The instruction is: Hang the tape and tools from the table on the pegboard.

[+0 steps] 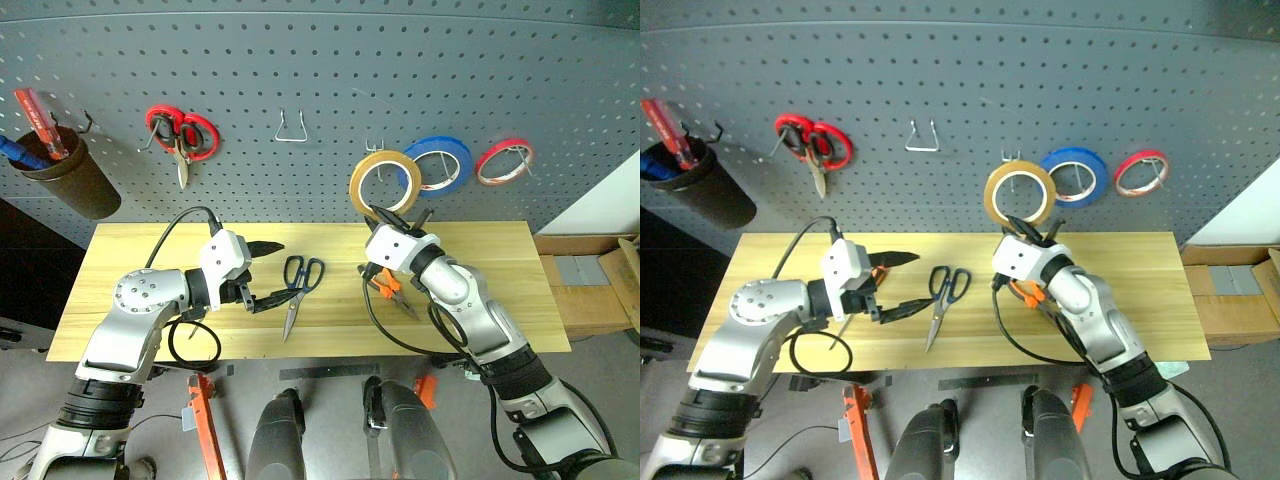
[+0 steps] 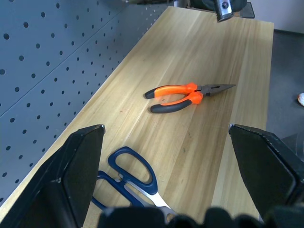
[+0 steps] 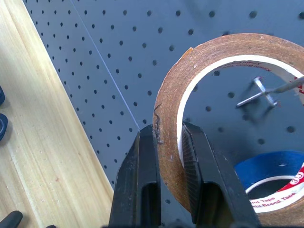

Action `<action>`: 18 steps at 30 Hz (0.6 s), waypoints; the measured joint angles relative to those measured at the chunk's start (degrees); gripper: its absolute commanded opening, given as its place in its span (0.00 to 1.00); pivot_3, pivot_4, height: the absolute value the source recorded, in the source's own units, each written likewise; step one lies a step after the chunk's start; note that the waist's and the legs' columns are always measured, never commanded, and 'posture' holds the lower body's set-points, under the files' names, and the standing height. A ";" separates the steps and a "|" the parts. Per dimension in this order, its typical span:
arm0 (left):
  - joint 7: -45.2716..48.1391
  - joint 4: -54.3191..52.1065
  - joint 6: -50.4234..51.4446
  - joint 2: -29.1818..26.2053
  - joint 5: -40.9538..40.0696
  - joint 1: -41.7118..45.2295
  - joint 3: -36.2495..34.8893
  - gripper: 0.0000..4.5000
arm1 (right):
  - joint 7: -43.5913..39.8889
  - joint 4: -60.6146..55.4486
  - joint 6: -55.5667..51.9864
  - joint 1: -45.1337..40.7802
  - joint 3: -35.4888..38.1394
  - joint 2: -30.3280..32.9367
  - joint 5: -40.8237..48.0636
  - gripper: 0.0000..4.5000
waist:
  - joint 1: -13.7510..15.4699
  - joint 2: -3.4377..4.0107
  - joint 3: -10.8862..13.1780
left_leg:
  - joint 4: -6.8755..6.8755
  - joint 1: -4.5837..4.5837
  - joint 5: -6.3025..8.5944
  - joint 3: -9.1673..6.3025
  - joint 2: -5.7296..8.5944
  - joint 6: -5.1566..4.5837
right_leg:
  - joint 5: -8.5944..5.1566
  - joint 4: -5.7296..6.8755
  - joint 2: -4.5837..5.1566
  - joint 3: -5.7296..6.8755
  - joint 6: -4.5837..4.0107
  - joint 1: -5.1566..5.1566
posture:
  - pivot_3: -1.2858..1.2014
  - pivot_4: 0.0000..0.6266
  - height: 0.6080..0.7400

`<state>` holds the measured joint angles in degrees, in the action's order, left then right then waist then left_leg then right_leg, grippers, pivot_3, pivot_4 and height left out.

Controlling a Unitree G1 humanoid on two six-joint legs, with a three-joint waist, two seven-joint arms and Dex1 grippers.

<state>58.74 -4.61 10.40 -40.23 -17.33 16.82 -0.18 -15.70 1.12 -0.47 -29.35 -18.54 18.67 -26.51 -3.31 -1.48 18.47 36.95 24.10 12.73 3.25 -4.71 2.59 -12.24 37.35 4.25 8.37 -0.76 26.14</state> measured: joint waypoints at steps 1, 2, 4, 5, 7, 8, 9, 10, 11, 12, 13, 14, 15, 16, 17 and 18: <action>-0.13 0.15 -0.11 0.00 0.11 0.00 0.00 1.00 | -0.03 0.14 -0.01 0.01 0.15 -0.19 0.51 0.22 | 0.01 0.00 0.00 | 0.00 0.00 0.00 0.00 0.00 0.00 | 0.00 0.00 0.00 0.00 0.00 0.00 | 0.45 0.49 1.00; -0.31 0.49 -0.43 0.00 0.22 0.00 0.00 1.00 | -0.09 0.16 -0.04 0.10 0.52 -0.52 0.82 0.27 | 0.01 0.00 0.00 | 0.01 0.00 0.00 0.01 0.00 0.00 | 0.00 0.01 0.00 0.00 0.00 0.00 | 0.45 0.49 1.00; -0.52 0.88 -0.81 0.00 0.58 0.00 0.00 1.00 | -0.21 -0.20 -0.16 0.80 1.04 -0.94 1.02 0.43 | 0.02 0.00 0.00 | 0.01 -0.01 0.00 0.01 0.00 0.00 | 0.00 0.03 0.00 0.00 0.00 0.00 | 0.45 0.49 1.00; -0.56 0.98 -0.92 0.00 0.70 -0.01 0.00 1.00 | -0.33 -0.77 -0.34 1.73 1.15 -0.95 1.03 0.50 | 0.06 0.00 0.00 | 0.01 -0.01 0.00 0.00 0.00 0.00 | 0.00 0.04 0.00 -0.01 0.00 0.00 | 0.45 0.49 1.00; -0.57 1.25 -1.06 0.00 0.85 -0.11 0.00 1.00 | -0.65 -1.83 -0.96 3.49 1.21 -1.04 1.03 0.65 | 0.07 0.00 0.00 | 0.01 -0.01 0.00 0.01 0.00 0.00 | 0.00 0.05 0.01 -0.02 0.00 0.00 | 0.45 0.49 1.00; -0.56 1.61 -1.34 -0.01 0.93 -0.27 -0.03 1.00 | -0.96 -3.13 -1.61 5.07 1.23 -1.07 1.04 0.73 | 0.08 0.00 0.00 | 0.01 -0.03 0.00 0.01 0.00 0.00 | 0.00 0.05 0.01 -0.03 0.00 -0.01 | 0.45 0.49 1.00; -0.58 2.39 -1.88 -0.01 1.15 -0.46 -0.03 1.00 | -1.54 -4.69 -2.60 6.87 1.24 -1.25 1.06 0.82 | 0.06 0.00 0.00 | 0.01 -0.04 0.00 0.02 0.00 0.00 | 0.00 0.07 0.01 -0.03 0.00 0.00 | 0.45 0.49 1.00; -0.56 2.82 -2.21 -0.02 1.44 -0.65 -0.03 1.00 | -2.01 -5.93 -3.88 8.22 1.25 -1.52 1.18 0.87 | 0.06 0.00 0.00 | 0.02 -0.05 0.00 0.02 -0.01 0.00 | 0.00 0.09 0.01 -0.04 0.00 0.00 | 0.45 0.49 1.00; -0.54 2.98 -2.40 -0.07 1.60 -0.82 -0.04 1.00 | -2.37 -6.90 -4.93 9.08 1.42 -1.80 1.28 0.94 | 0.06 0.00 0.00 | 0.02 -0.06 0.00 0.02 -0.01 0.00 | 0.00 0.12 0.01 -0.05 0.00 0.00 | 0.45 0.49 1.00; -0.28 3.25 -3.01 -0.33 2.04 -1.28 -0.02 1.00 | -3.40 -9.58 -8.89 11.03 1.77 -3.35 2.18 0.99 | 0.06 0.00 0.00 | 0.02 -0.08 0.00 0.03 -0.02 0.00 | -0.01 0.16 0.01 -0.06 0.00 0.00 | 0.44 0.50 1.00; 0.35 3.54 -3.76 -0.96 2.43 -1.96 0.01 1.00 | -4.24 -11.82 -13.42 12.81 2.39 -5.16 3.28 0.99 | 0.05 -0.03 -0.02 | 0.02 -0.13 0.00 0.02 -0.04 0.00 | -0.02 0.23 0.00 -0.07 -0.01 0.00 | 0.44 0.50 1.00; 1.66 4.44 -4.96 -2.44 3.25 -2.98 0.29 1.00 | -4.81 -13.92 -19.66 15.14 3.03 -7.87 3.92 0.99 | -0.11 -0.04 -0.03 | 0.02 -0.21 0.00 0.03 -0.07 0.00 | -0.03 0.34 -0.02 -0.07 -0.03 0.00 | 0.44 0.49 1.00; 2.36 4.98 -5.40 -3.10 3.83 -3.23 0.54 1.00 | -5.15 -14.29 -22.66 15.98 2.85 -8.63 4.19 0.99 | -0.20 -0.03 -0.02 | 0.01 -0.22 0.00 0.03 -0.06 0.00 | -0.03 0.38 -0.02 -0.09 -0.04 0.02 | 0.44 0.49 1.00; 3.34 5.32 -6.22 -3.64 4.41 -3.47 1.02 1.00 | -5.20 -14.31 -25.91 16.51 2.81 -9.46 4.23 0.99 | -0.18 -0.03 -0.02 | 0.02 -0.21 0.00 0.02 -0.07 0.01 | -0.04 0.40 -0.01 -0.07 -0.04 0.03 | 0.44 0.49 1.00; 3.89 5.42 -6.72 -3.73 4.64 -3.80 1.25 1.00 | -5.09 -14.33 -27.66 16.53 3.00 -9.89 4.23 0.99 | -0.17 -0.03 -0.02 | 0.05 -0.21 0.00 0.02 -0.08 0.01 | -0.03 0.41 0.00 -0.08 -0.05 0.04 | 0.44 0.49 1.00; 4.69 5.55 -7.09 -3.92 4.85 -3.83 2.06 1.00 | -4.88 -14.33 -30.30 16.22 3.49 -10.66 4.26 0.99 | -0.17 -0.03 -0.02 | 0.08 -0.22 -0.01 0.00 -0.08 0.00 | -0.02 0.42 0.01 -0.08 -0.06 0.02 | 0.44 0.49 1.00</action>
<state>63.43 0.94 3.31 -44.15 -12.49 13.00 1.88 -20.58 -13.21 -30.77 -13.13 -15.06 8.01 -22.25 -3.48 -1.51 18.45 37.03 23.88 12.72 3.25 -4.79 2.59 -12.26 37.77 4.26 8.29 -0.82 26.17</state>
